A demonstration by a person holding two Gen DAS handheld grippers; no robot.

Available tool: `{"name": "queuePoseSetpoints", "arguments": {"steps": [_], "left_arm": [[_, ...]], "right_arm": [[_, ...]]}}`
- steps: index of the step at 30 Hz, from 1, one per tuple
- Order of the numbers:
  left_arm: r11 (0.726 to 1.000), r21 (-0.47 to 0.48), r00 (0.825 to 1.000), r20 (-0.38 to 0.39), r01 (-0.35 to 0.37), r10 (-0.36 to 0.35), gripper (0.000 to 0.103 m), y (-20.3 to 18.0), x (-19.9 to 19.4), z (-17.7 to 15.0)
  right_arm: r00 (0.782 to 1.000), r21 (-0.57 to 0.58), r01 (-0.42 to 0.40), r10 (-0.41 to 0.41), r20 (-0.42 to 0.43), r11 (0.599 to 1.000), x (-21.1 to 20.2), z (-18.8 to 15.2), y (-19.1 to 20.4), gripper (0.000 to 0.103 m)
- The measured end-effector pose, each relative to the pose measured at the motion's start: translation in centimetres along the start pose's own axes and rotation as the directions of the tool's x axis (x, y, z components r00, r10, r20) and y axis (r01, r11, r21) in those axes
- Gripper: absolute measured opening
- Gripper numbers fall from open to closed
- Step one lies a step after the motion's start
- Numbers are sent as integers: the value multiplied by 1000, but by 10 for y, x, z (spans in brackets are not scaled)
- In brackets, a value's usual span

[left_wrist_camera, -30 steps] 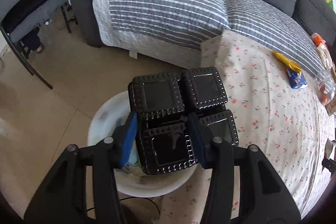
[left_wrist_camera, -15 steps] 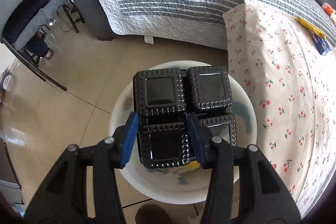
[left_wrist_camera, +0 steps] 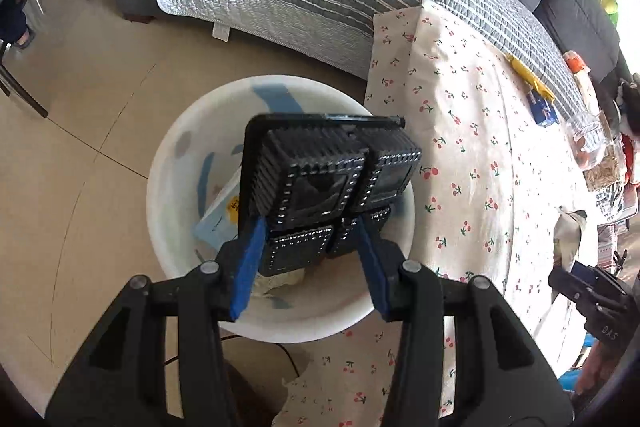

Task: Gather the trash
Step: 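Carry the black tray over the bin with the left tool, then open the left tool to drop the tray while the right tool brings the wrapper over the bin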

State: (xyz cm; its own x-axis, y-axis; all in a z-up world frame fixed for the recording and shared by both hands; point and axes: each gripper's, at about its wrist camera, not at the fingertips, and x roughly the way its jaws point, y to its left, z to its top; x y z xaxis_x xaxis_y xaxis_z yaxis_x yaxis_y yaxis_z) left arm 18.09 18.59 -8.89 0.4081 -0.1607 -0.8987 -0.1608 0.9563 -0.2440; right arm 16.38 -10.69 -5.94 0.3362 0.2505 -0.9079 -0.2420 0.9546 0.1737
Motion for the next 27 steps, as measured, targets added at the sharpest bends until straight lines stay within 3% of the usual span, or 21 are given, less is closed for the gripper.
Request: {"name": "queuePoseSetpoints", "arguments": {"steps": [9, 13, 17, 27], "left_arm": [[1000, 0, 998, 50, -24, 24, 49, 19, -18, 2], [999, -22, 997, 58, -43, 44, 51, 32, -24, 7], [987, -47, 987, 54, -151, 154, 76, 45, -29, 8], [969, -72, 972, 7, -235, 236, 83, 74, -24, 7]], "right_arm": [[1000, -66, -24, 24, -15, 997, 20, 16, 58, 43], [997, -60, -74, 72, -37, 995, 35, 27, 83, 43], [993, -68, -107, 104, -49, 992, 52, 39, 109, 43], [986, -47, -155, 151, -72, 987, 87, 56, 142, 46]]}}
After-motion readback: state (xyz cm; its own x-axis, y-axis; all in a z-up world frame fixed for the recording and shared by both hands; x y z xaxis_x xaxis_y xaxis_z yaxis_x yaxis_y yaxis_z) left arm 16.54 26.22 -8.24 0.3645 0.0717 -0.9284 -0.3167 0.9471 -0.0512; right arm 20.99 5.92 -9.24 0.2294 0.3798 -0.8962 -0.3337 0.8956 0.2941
